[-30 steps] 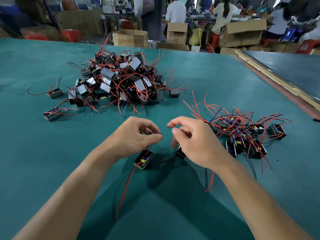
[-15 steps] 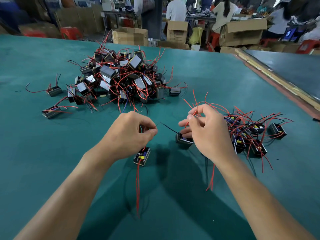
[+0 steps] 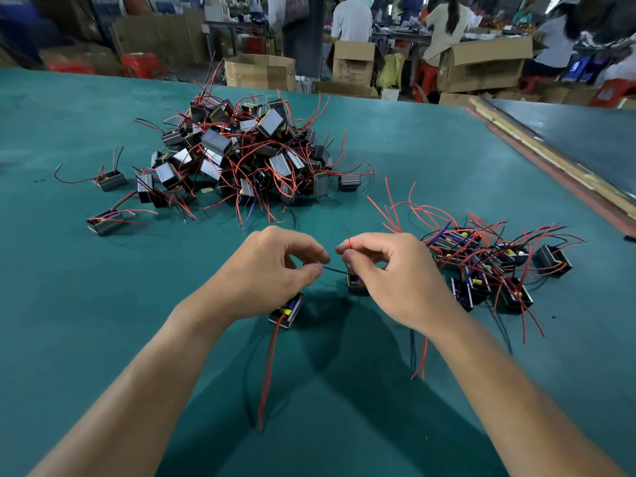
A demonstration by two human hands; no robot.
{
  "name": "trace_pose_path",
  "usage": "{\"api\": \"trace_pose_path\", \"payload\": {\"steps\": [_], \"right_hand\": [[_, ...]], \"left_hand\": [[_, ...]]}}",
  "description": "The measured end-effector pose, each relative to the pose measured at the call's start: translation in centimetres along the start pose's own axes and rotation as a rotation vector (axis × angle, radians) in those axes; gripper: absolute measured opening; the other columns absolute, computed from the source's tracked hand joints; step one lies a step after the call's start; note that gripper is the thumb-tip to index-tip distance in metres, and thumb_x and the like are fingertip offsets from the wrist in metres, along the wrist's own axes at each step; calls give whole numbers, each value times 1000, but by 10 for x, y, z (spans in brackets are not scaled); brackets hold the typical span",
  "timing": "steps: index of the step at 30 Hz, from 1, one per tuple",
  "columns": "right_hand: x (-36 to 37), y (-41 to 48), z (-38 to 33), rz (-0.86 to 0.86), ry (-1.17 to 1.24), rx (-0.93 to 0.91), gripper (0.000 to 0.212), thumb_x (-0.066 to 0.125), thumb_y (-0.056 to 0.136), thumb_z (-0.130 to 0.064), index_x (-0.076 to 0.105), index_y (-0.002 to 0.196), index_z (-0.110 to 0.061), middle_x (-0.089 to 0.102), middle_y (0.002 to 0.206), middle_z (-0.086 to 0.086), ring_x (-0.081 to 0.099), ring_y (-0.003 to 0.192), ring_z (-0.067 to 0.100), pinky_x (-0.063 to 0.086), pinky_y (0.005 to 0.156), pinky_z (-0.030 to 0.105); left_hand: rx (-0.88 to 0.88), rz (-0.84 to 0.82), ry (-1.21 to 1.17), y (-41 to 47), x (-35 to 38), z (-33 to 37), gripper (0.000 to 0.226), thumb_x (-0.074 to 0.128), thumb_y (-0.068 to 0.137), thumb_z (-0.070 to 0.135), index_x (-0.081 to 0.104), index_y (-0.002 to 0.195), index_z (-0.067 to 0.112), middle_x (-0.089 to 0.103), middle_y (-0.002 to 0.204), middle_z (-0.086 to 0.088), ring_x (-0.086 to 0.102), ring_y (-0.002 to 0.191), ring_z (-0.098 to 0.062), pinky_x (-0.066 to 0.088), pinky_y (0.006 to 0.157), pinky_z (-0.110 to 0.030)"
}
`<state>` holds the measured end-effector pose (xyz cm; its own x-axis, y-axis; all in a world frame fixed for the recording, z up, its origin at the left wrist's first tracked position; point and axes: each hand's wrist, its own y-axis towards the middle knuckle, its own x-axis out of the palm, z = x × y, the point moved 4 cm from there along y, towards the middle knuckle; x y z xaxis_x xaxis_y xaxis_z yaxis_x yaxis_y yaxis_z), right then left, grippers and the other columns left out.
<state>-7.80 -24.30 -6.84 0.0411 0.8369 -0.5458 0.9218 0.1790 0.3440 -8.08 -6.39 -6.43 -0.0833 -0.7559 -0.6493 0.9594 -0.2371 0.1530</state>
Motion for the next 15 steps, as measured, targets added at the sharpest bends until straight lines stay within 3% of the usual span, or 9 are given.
{"api": "trace_pose_path", "payload": {"steps": [5, 10, 15], "right_hand": [[1, 0, 2, -13, -4, -17, 13, 67, 90, -17, 76, 81, -22, 70, 67, -7, 67, 64, 16, 55, 68, 40], [4, -1, -2, -72, -40, -56, 13, 69, 88, -25, 75, 76, -23, 66, 61, -7, 60, 60, 18, 51, 63, 42], [8, -3, -2, -105, -52, -47, 17, 74, 88, -30, 73, 73, -24, 62, 57, -8, 48, 51, 6, 40, 54, 28]], "left_hand": [[-12, -49, -160, 0, 2, 5, 13, 64, 92, 11, 73, 86, 19, 73, 71, 4, 55, 55, -12, 51, 60, -33], [-29, -44, -282, -1, 2, 7, 11, 64, 92, 4, 70, 87, 11, 74, 71, -2, 55, 51, -15, 47, 51, -21], [-20, -32, -265, 0, 3, 7, 5, 70, 88, 9, 73, 87, 13, 73, 69, 2, 62, 53, -15, 52, 54, -25]]}}
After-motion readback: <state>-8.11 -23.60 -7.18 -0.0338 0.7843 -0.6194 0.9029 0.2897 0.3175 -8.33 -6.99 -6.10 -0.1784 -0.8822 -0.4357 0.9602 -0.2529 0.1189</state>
